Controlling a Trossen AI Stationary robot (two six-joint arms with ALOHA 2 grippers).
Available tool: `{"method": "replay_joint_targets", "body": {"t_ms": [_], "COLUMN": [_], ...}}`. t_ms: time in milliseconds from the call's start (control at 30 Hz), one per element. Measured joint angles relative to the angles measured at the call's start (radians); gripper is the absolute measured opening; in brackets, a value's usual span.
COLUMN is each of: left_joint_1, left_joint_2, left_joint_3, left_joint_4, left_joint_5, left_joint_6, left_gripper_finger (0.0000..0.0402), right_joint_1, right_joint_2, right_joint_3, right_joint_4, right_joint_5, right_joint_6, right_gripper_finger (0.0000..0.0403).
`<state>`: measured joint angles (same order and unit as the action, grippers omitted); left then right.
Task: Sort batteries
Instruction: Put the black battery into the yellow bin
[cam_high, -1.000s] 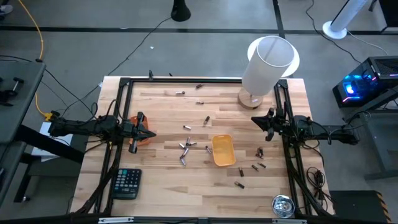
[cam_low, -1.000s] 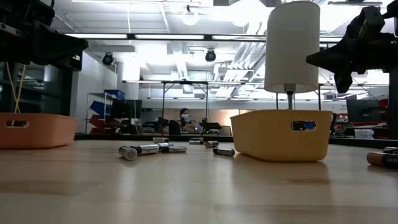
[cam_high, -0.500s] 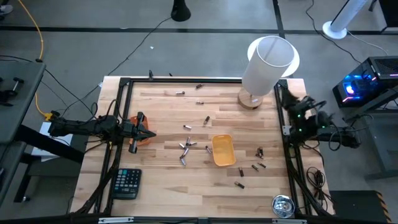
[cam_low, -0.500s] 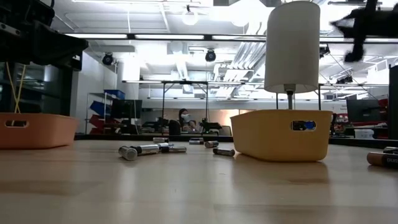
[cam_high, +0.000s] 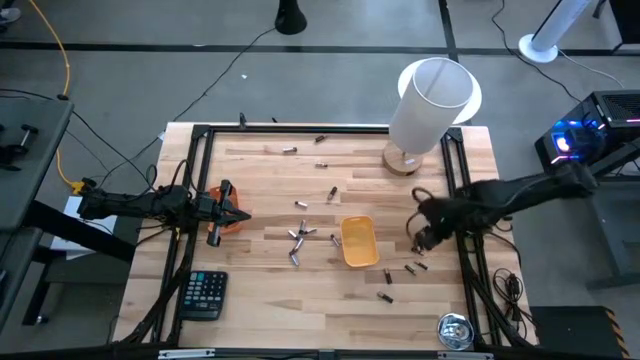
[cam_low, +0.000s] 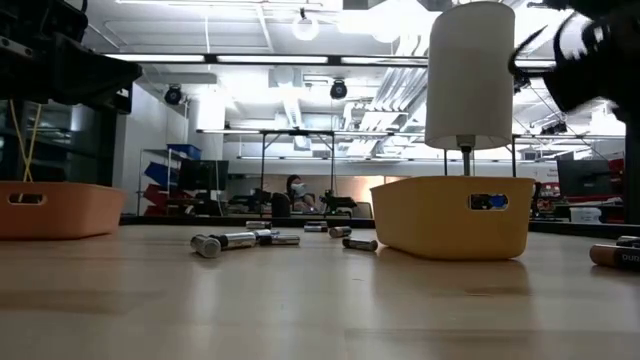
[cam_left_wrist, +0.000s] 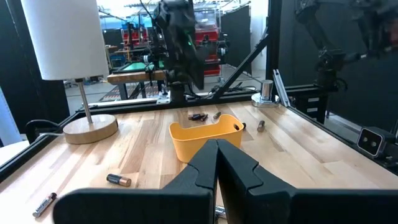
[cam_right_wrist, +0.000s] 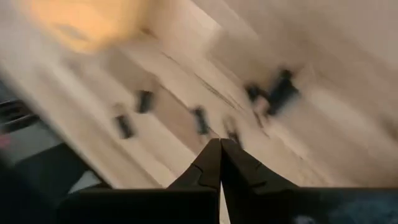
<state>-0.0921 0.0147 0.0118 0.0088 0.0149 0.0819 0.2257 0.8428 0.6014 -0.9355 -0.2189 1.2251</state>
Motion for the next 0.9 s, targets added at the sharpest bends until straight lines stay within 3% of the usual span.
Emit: {"method": "replay_joint_targets", "body": {"t_ms": [167,333,433,667,900], "left_joint_1": [0.000,0.000,0.000,0.000,0.000], "left_joint_2": [0.000,0.000,0.000,0.000,0.000], "left_joint_3": [0.000,0.000,0.000,0.000,0.000], "left_joint_4": [0.000,0.000,0.000,0.000,0.000], "left_joint_5": [0.000,0.000,0.000,0.000,0.000], "left_joint_6": [0.000,0.000,0.000,0.000,0.000], "left_gripper_finger": [0.0000,0.0000,0.0000,0.0000,0.0000], "right_joint_1": [0.084,0.096,0.087,0.088,0.086], "right_joint_2": [0.104,0.152,0.170,0.203,0.269], "right_joint_3": [-0.005,-0.005,-0.005,-0.005,-0.011], "right_joint_4": [0.003,-0.032,-0.020,-0.033,-0.033], "right_joint_5": [0.088,0.251,0.276,0.245,0.240], "right_joint_6": [0.274,0.478,0.626,0.609,0.573], "right_gripper_finger": [0.0000,0.0000,0.0000,0.0017,0.0118]}}
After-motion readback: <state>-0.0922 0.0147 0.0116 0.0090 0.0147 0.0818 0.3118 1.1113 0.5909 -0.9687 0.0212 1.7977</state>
